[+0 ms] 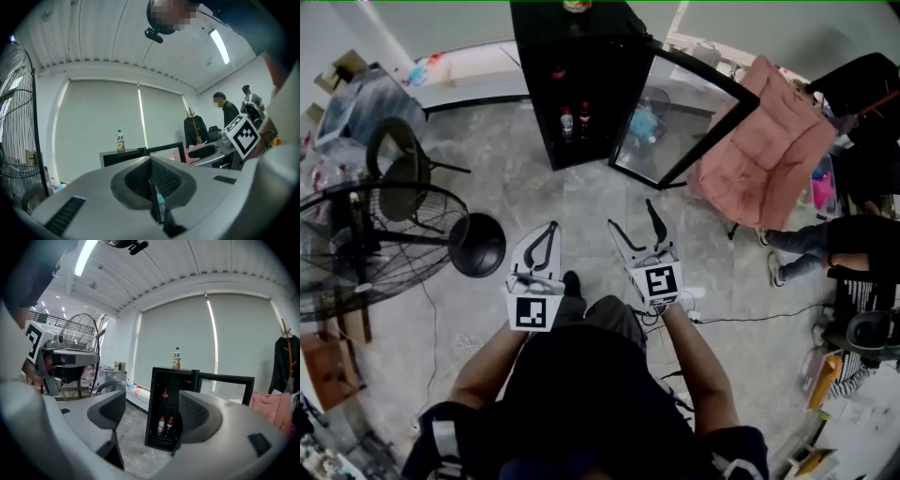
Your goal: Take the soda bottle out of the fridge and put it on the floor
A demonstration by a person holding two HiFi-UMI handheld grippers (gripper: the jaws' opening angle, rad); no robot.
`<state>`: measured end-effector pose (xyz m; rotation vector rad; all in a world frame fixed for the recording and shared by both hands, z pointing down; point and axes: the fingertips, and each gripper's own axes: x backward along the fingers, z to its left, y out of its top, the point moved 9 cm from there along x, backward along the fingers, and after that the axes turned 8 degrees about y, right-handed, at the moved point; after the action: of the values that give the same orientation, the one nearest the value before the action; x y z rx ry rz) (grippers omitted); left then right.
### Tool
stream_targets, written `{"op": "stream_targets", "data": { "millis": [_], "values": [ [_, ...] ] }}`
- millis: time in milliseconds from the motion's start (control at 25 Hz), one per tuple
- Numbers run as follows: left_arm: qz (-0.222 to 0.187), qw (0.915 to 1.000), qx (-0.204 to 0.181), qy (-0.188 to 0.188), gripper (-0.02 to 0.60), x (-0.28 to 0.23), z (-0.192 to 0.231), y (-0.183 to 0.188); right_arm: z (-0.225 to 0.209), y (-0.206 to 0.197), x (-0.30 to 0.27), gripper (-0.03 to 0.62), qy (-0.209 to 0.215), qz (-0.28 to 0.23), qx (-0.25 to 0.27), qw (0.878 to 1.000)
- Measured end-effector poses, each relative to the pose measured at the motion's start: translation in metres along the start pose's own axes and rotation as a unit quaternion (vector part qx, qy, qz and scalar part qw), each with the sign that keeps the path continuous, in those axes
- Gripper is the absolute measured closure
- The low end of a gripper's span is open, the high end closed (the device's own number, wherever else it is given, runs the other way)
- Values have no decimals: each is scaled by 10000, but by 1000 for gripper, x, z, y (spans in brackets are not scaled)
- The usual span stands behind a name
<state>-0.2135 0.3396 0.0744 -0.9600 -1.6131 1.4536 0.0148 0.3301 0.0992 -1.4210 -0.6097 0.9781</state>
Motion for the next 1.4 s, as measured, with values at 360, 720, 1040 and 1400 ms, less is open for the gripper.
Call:
{"op": "stream_targets", "data": {
  "millis": [360, 720, 1040, 1400],
  "values": [
    [257, 9983, -44, 520, 560, -139, 5, -43, -138, -67, -143, 240, 365, 156, -77, 9992],
    [598, 9895, -167, 1309, 560, -234, 10, -80, -227, -138, -280, 240, 988, 280, -104, 9947],
    [775, 9872, -322, 1357, 560, -277, 29, -132, -260, -224, -395, 240, 973, 587, -161, 9934],
    [945, 9880, -486, 1122, 560, -282, 59, -211, -287, -346, -518, 240, 515, 891, -298, 9942]
  ]
}}
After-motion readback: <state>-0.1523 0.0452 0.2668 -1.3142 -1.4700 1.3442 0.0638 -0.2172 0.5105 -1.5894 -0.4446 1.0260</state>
